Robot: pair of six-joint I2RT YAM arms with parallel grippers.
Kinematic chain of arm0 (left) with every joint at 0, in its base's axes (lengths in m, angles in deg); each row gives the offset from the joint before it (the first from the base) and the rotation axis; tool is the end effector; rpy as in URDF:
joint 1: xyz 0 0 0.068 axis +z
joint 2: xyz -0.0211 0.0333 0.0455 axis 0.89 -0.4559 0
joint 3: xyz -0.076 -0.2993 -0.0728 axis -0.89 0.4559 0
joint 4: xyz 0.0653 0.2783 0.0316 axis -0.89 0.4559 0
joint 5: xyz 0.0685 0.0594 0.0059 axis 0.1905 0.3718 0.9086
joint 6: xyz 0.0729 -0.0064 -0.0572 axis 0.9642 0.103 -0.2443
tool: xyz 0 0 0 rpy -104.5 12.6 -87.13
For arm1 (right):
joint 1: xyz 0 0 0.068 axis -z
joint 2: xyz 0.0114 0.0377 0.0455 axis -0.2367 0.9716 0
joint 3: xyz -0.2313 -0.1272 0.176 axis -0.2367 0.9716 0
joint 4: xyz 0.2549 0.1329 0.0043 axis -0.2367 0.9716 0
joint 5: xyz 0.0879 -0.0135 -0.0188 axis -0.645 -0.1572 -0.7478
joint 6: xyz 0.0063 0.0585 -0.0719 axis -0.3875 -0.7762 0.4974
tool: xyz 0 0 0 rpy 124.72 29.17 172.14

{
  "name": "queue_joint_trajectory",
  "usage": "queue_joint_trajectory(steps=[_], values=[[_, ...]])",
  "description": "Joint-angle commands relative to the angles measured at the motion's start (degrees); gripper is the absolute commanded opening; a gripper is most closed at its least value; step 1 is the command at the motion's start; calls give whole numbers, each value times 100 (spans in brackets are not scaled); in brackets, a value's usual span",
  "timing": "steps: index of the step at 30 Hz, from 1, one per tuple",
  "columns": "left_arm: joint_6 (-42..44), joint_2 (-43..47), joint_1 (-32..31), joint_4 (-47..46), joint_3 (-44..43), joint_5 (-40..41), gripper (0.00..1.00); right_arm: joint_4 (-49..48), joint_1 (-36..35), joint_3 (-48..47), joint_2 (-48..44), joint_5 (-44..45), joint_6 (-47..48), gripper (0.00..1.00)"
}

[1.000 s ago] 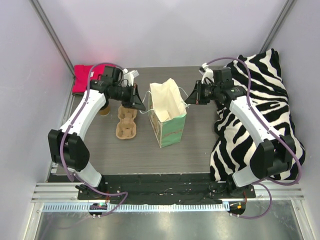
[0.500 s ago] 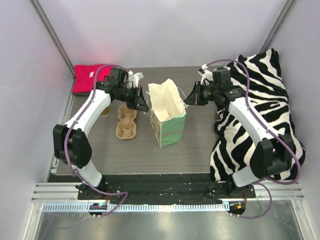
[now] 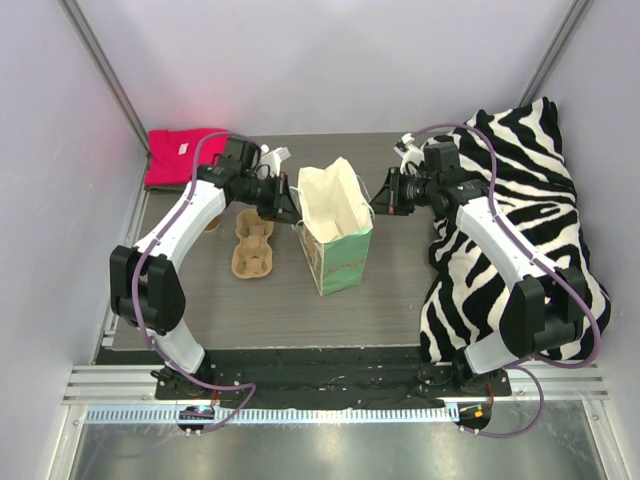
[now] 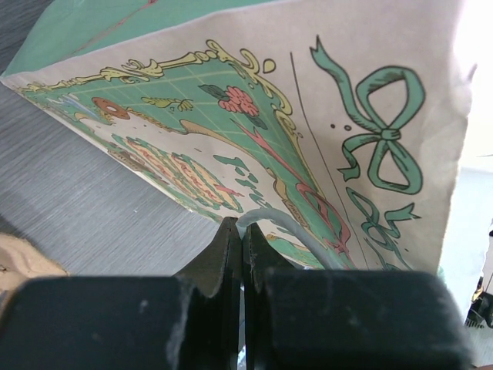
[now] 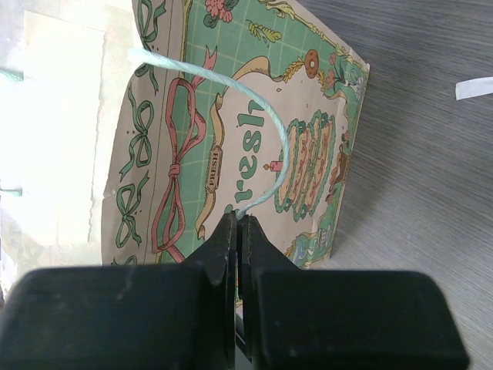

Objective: Pack the takeout coffee

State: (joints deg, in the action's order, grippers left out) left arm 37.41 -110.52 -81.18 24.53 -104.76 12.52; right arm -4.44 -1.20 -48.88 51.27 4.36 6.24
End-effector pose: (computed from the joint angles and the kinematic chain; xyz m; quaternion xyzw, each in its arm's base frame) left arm 0.3764 -0.1830 0.3129 0.1006 0.8920 -0.4116 0.1574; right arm 0.3595 0.1477 0.3255 -0.1040 0.8620 0.3936 0.3021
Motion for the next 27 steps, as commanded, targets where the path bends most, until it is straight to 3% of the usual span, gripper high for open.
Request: queue_joint_trajectory(steps=[1,27], values=[[-20,-63,-77,-209,17,-67,0,-199,-66,88,-57,-155,-66,1],[-20,-283,-147,-165,70,3,0,-216,-119,369,-145,-155,-49,1]])
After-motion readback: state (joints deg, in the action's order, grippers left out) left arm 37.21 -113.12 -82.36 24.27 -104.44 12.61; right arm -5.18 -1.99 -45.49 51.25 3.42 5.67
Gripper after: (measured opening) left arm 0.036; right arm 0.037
